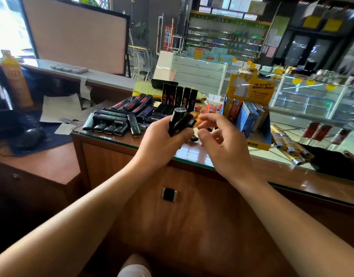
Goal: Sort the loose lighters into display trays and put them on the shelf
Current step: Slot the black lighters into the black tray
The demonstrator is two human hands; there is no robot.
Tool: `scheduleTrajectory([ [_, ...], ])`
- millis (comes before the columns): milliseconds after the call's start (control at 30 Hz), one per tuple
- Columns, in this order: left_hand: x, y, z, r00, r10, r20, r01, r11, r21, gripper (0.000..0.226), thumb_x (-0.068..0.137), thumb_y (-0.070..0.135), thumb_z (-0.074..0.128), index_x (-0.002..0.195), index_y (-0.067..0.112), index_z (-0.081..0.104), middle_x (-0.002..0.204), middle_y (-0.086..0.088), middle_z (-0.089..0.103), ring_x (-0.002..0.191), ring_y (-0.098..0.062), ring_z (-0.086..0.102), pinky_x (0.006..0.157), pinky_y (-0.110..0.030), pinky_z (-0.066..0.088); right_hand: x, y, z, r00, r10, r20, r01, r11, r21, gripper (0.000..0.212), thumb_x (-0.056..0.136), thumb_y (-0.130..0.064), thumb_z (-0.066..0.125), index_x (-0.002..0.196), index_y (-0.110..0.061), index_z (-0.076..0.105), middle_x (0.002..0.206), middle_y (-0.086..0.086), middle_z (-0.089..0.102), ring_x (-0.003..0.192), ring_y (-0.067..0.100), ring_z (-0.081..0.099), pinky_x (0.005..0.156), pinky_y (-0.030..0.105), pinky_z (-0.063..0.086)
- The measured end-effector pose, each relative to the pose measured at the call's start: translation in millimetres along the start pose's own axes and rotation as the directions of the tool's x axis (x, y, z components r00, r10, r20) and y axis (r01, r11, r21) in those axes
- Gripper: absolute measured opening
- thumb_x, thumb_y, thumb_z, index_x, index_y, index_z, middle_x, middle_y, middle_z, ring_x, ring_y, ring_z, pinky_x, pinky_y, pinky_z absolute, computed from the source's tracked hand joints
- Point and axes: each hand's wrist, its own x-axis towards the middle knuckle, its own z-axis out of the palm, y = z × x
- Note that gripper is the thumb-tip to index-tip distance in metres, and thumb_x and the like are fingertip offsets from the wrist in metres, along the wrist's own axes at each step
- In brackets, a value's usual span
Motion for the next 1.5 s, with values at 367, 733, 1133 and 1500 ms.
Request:
scheduleTrajectory([
  [367, 8, 10, 2, 0.98, -0.137, 0.141, 0.175, 0.935, -0.309, 0.013, 0.095, 0.006, 0.06, 0.095, 0.015, 0.069, 0.061, 0.007, 0.07, 0.051, -0.008, 0.059, 0.048, -0.02, 0.046, 19, 3, -6, 0.983, 0.159, -0.089, -0.123, 0.939, 0.322, 0.02, 0.095, -0.005, 0.058, 0.095, -0.022, 0.069, 0.079, -0.003, 0.066, 0.066, 0.01, 0.065, 0.064, 0.022, 0.054],
  [733, 12, 1, 9, 0.968, -0.213, 0.135, 0.247, 0.906, -0.344, 0.006, 0.091, 0.001, 0.065, 0.085, 0.003, 0.067, 0.084, -0.015, 0.075, 0.059, -0.017, 0.06, 0.049, -0.027, 0.045, 21, 8, -6, 0.925, 0.263, -0.274, -0.097, 0.861, 0.499, 0.017, 0.09, -0.002, 0.066, 0.097, -0.018, 0.066, 0.086, 0.002, 0.074, 0.078, 0.017, 0.074, 0.072, 0.027, 0.059],
  [1133, 13, 4, 3, 0.967, -0.247, 0.06, 0.248, 0.868, -0.431, 0.012, 0.091, 0.012, 0.068, 0.1, 0.008, 0.062, 0.06, -0.006, 0.058, 0.04, -0.013, 0.042, 0.036, -0.021, 0.033, 44, 9, -5, 0.912, 0.25, -0.326, -0.092, 0.898, 0.431, 0.021, 0.086, -0.005, 0.072, 0.094, -0.02, 0.059, 0.091, 0.01, 0.071, 0.079, 0.019, 0.072, 0.068, 0.028, 0.057],
  [1500, 39, -5, -19, 0.885, -0.424, 0.194, 0.438, 0.613, -0.658, 0.021, 0.102, 0.026, 0.044, 0.083, 0.015, 0.043, 0.057, -0.006, 0.044, 0.038, -0.012, 0.028, 0.036, -0.016, 0.015, 110, 46, 5, 0.925, 0.022, -0.381, -0.027, 1.0, -0.008, 0.021, 0.086, -0.009, 0.071, 0.097, -0.018, 0.057, 0.086, -0.012, 0.063, 0.075, -0.004, 0.065, 0.066, 0.019, 0.055],
])
